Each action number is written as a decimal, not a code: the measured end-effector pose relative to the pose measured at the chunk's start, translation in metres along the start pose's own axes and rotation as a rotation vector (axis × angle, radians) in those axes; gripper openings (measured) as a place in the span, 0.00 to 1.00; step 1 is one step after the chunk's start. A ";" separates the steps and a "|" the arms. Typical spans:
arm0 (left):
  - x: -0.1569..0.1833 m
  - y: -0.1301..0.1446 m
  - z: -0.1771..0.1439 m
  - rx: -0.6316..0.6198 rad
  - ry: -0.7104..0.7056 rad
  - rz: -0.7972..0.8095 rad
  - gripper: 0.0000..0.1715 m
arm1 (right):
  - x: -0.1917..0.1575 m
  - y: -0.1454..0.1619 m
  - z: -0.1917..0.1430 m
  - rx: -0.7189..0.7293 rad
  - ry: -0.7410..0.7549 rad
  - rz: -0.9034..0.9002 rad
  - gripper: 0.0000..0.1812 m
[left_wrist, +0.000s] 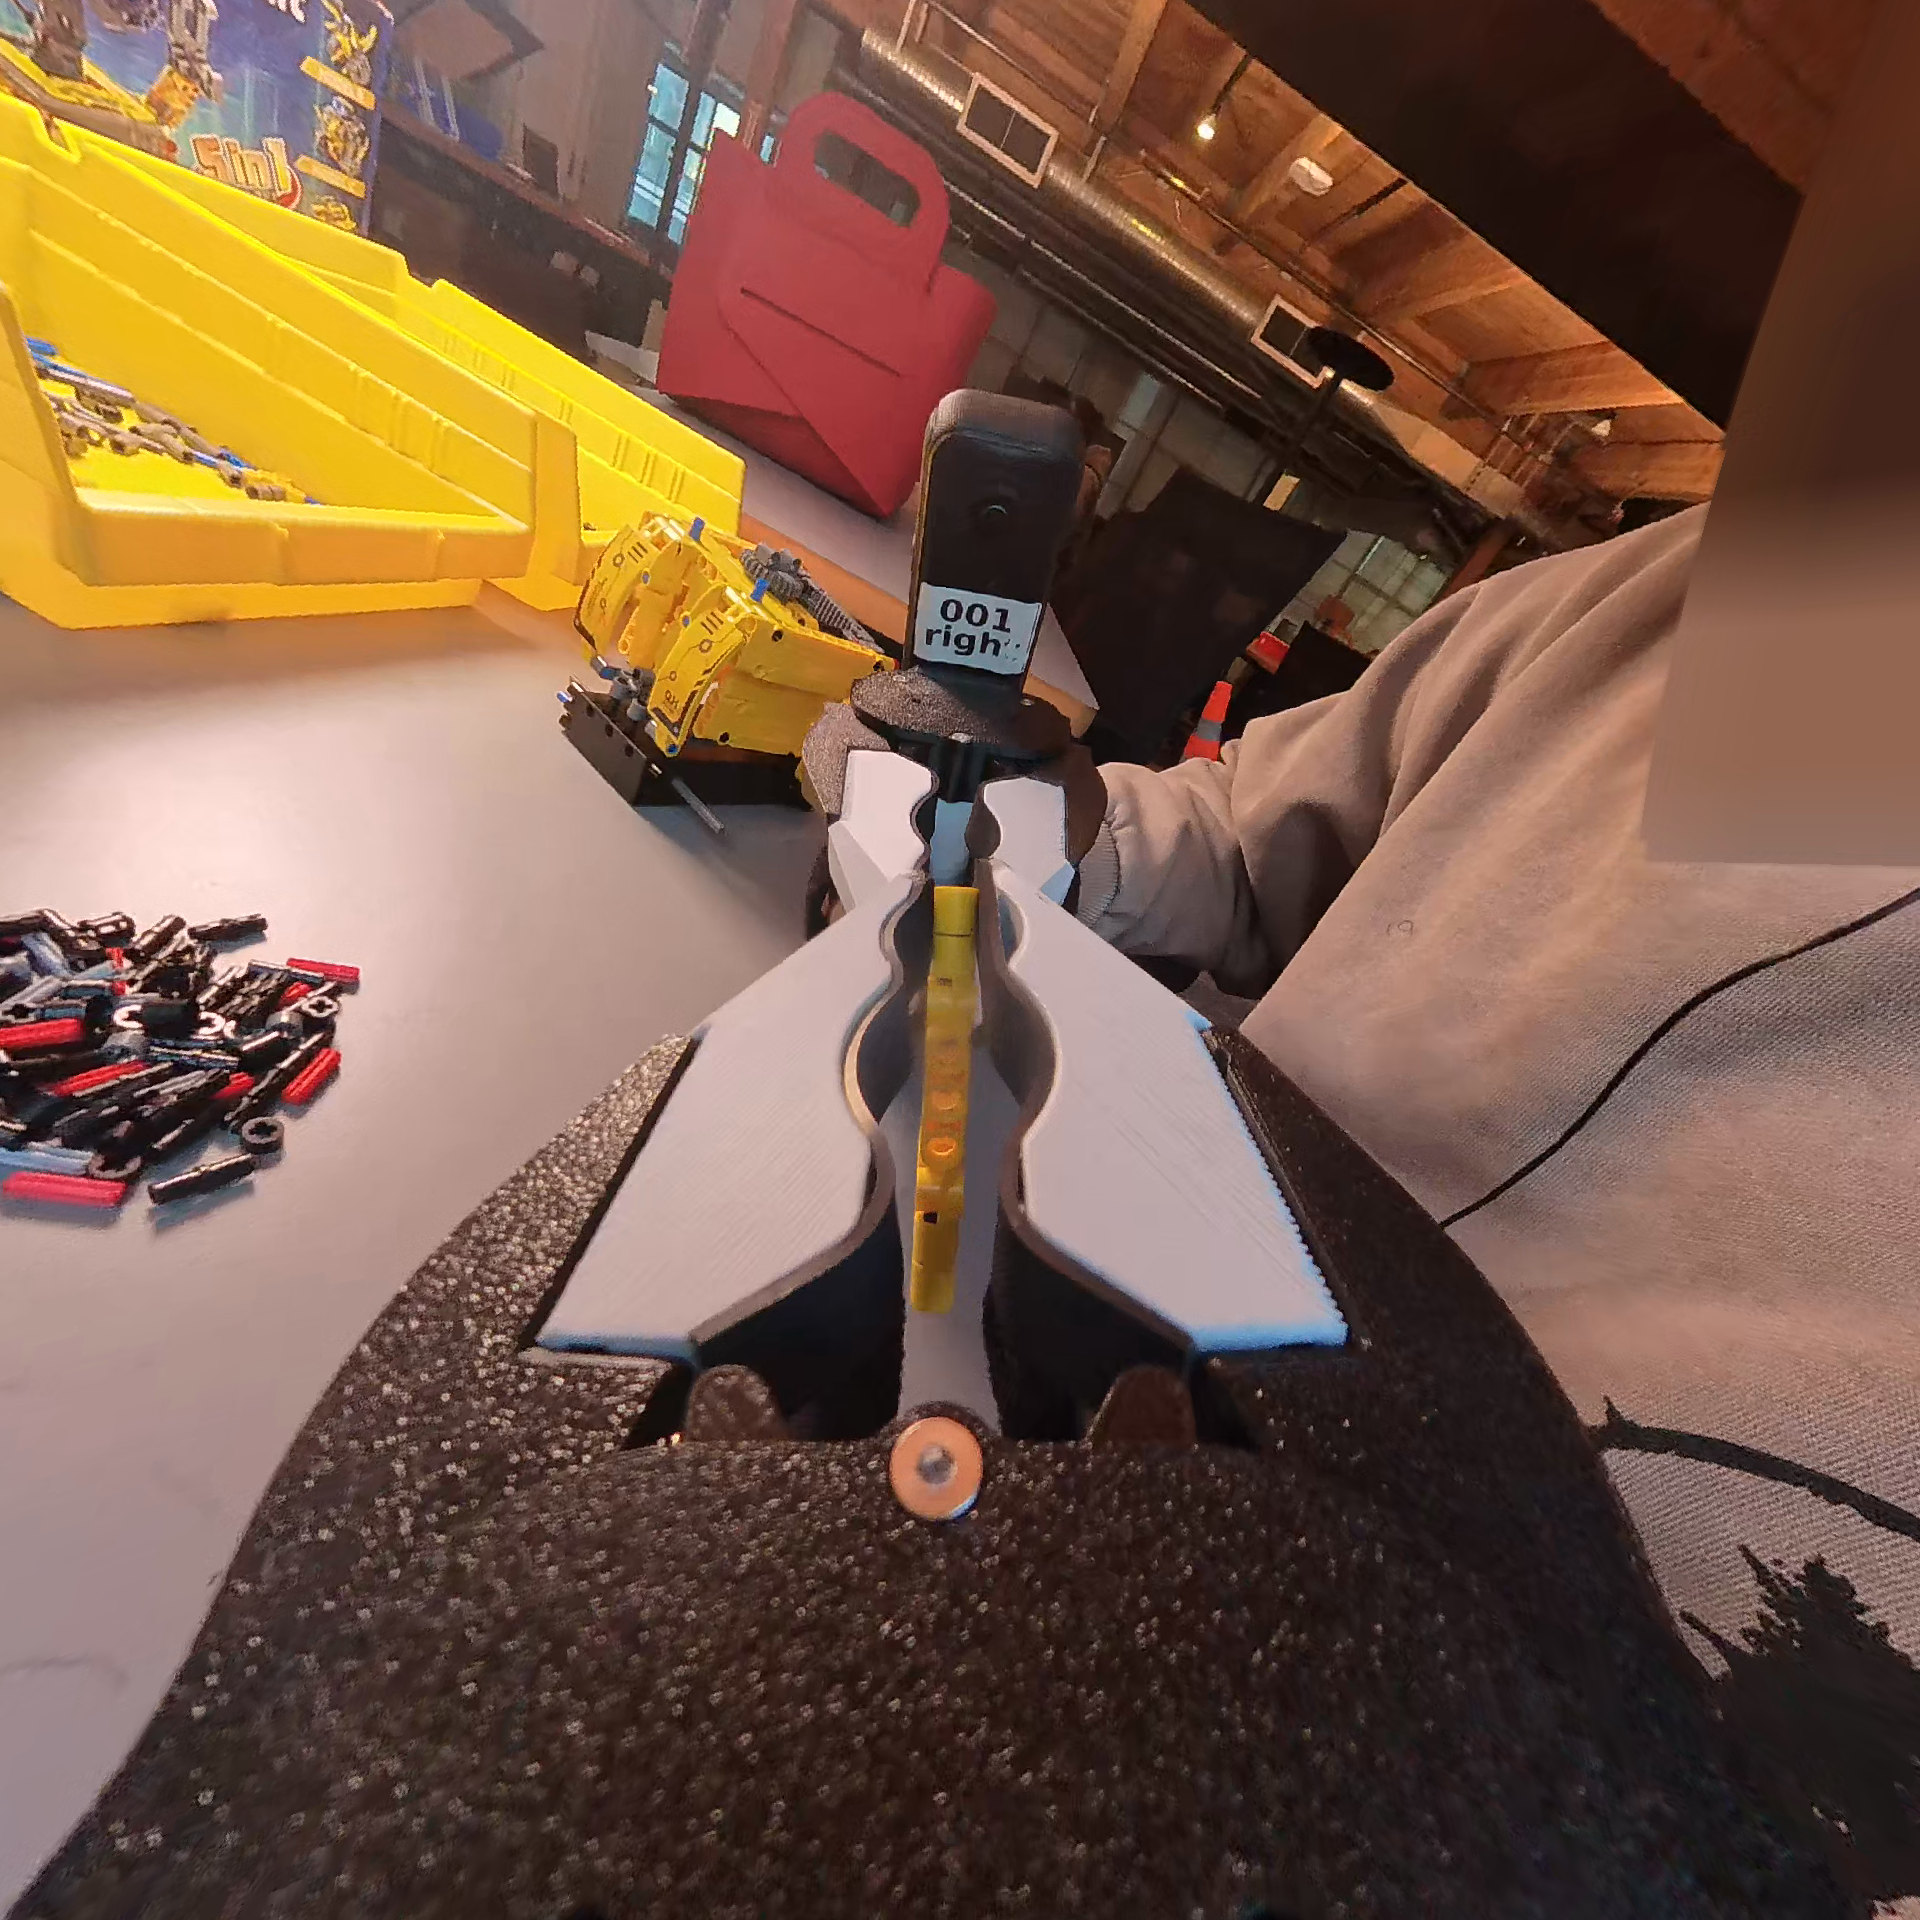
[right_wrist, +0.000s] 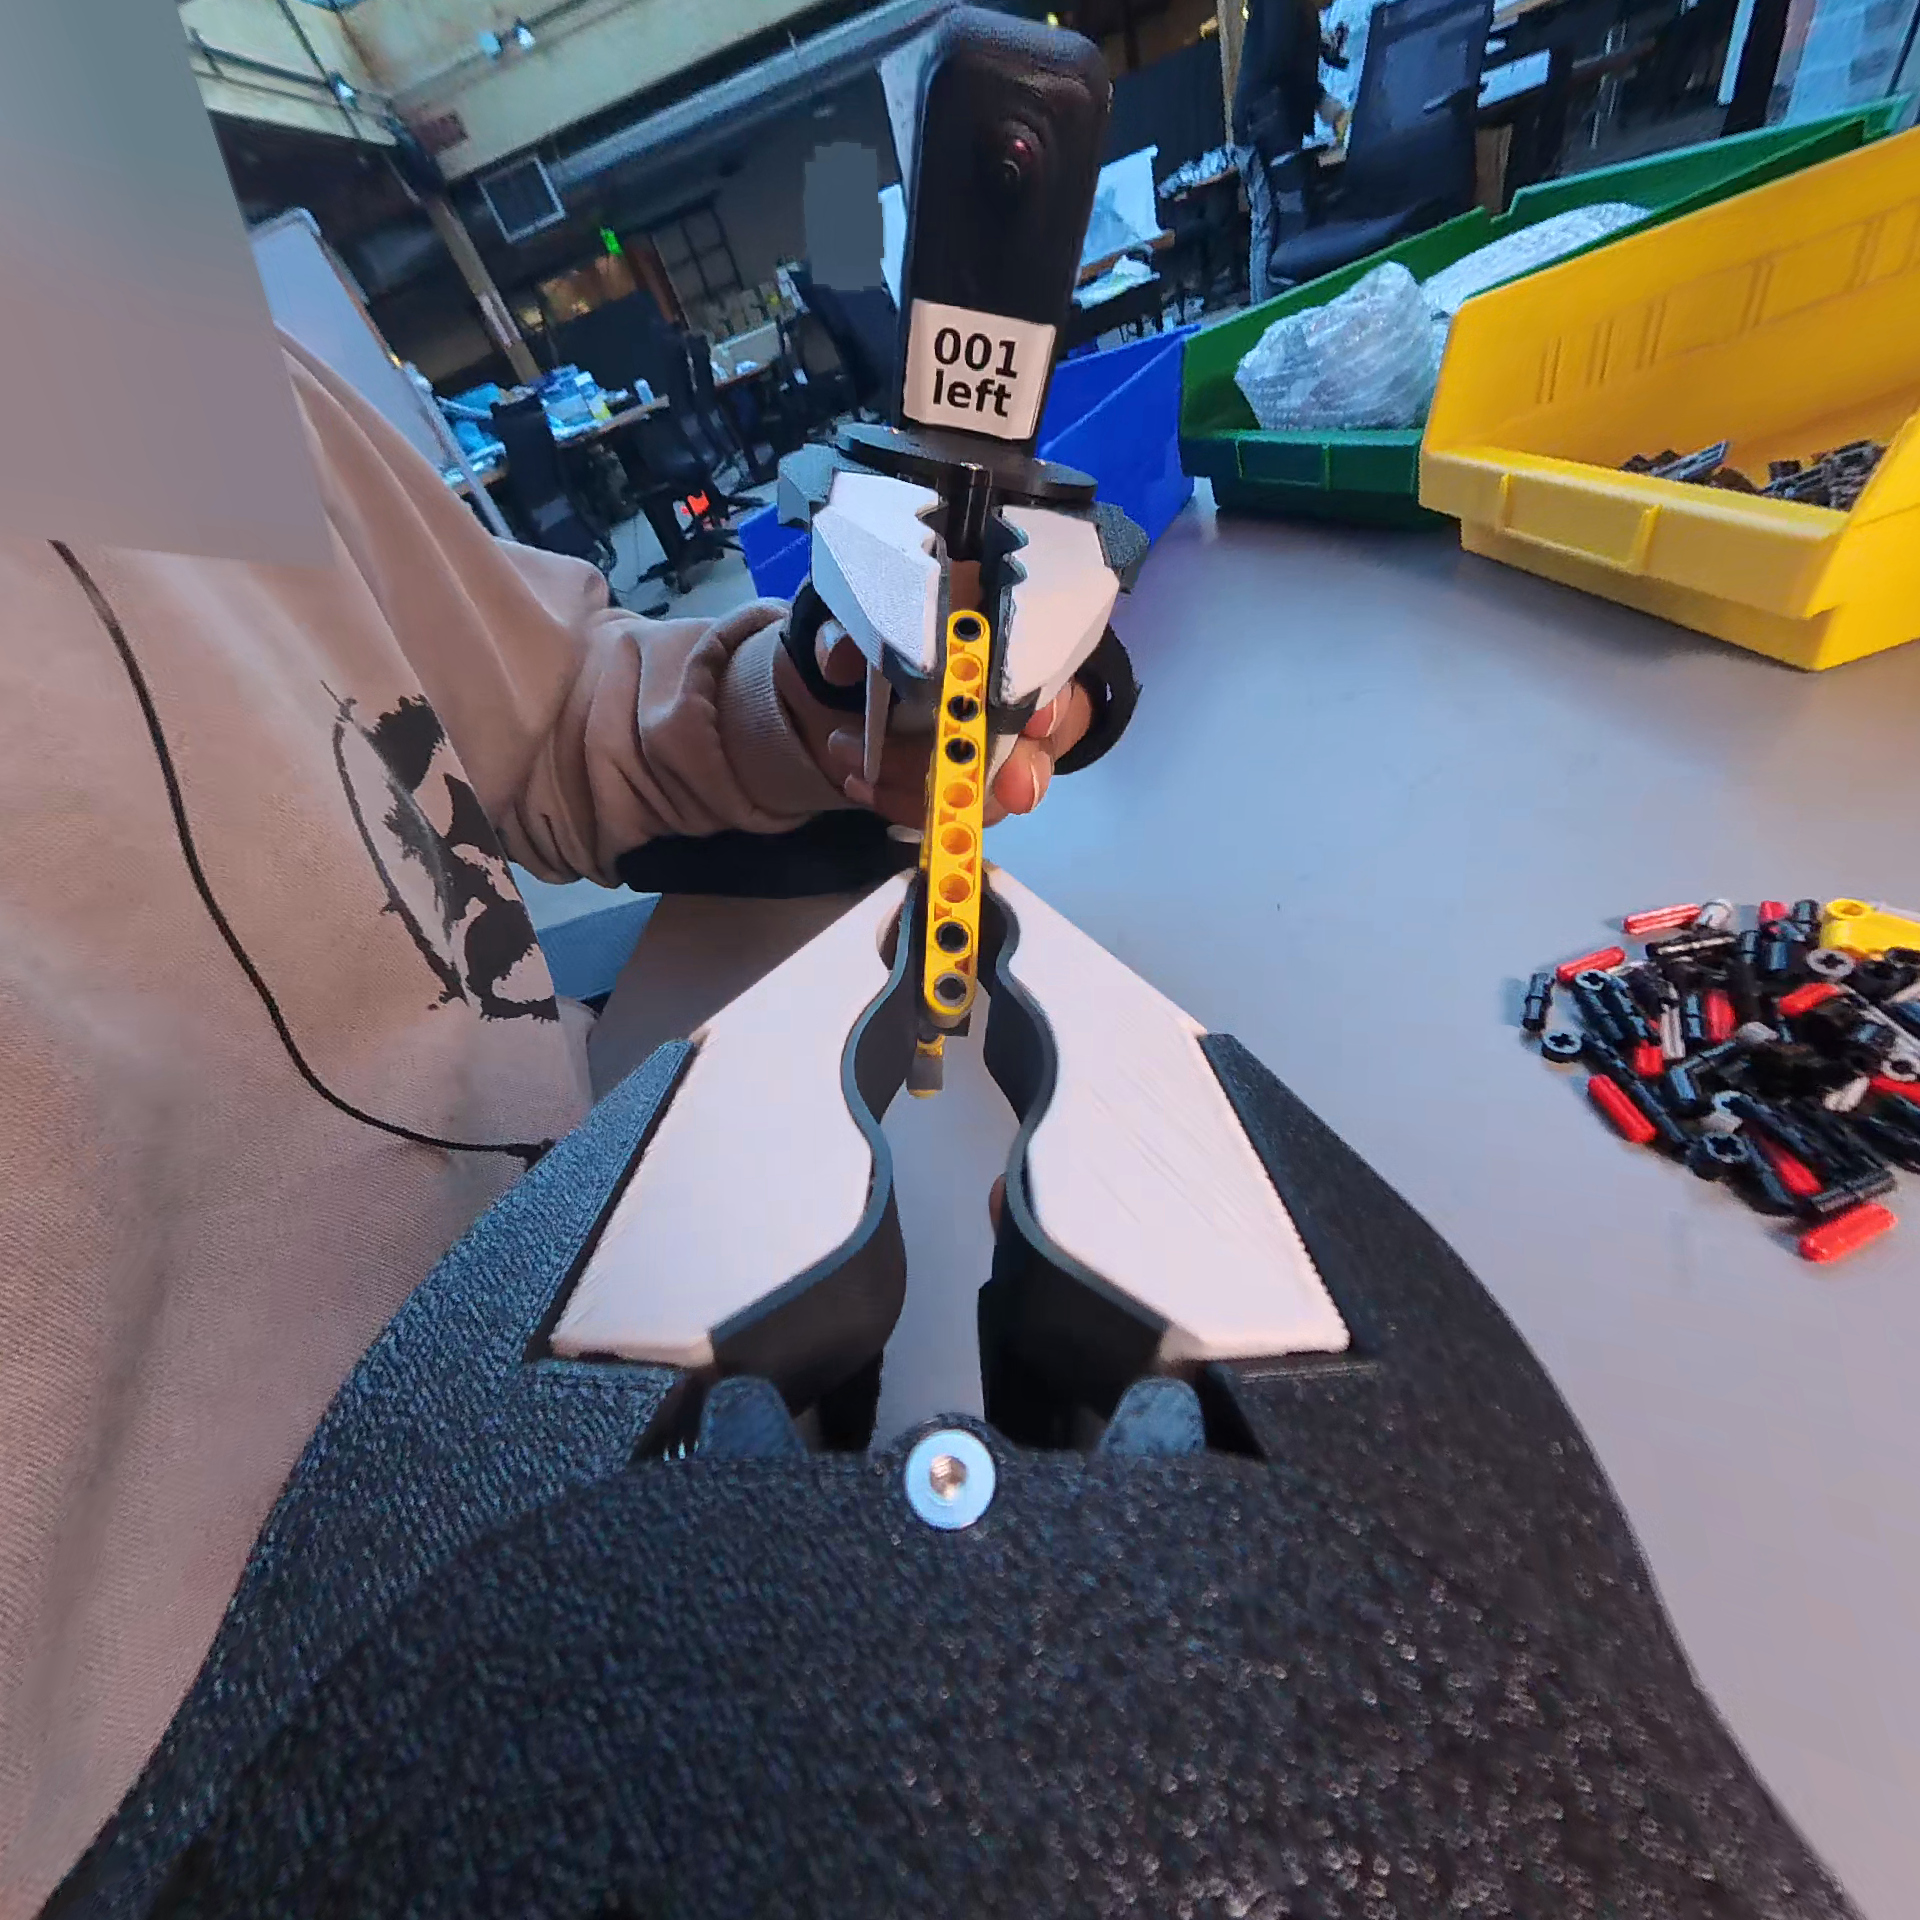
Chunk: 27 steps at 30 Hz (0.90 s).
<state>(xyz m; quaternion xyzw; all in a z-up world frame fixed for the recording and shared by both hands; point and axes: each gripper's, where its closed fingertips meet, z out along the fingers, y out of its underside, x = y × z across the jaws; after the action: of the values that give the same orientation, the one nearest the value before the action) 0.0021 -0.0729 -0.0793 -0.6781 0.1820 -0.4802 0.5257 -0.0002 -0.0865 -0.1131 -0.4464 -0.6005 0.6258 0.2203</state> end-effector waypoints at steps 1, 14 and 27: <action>-0.001 0.000 0.000 -0.006 0.007 -0.007 0.03 | 0.002 0.000 -0.001 -0.001 0.003 0.015 0.04; -0.017 0.009 0.005 -0.014 -0.064 0.000 0.12 | 0.025 -0.036 -0.034 0.238 -0.039 0.323 0.00; -0.026 0.000 -0.002 0.060 -0.042 -0.162 0.04 | 0.036 -0.044 -0.041 0.267 0.037 0.282 0.15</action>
<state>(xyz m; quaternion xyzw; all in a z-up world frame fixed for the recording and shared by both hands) -0.0120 -0.0546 -0.0917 -0.6843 0.1010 -0.5122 0.5090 0.0043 -0.0265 -0.0774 -0.5044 -0.4395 0.7163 0.1984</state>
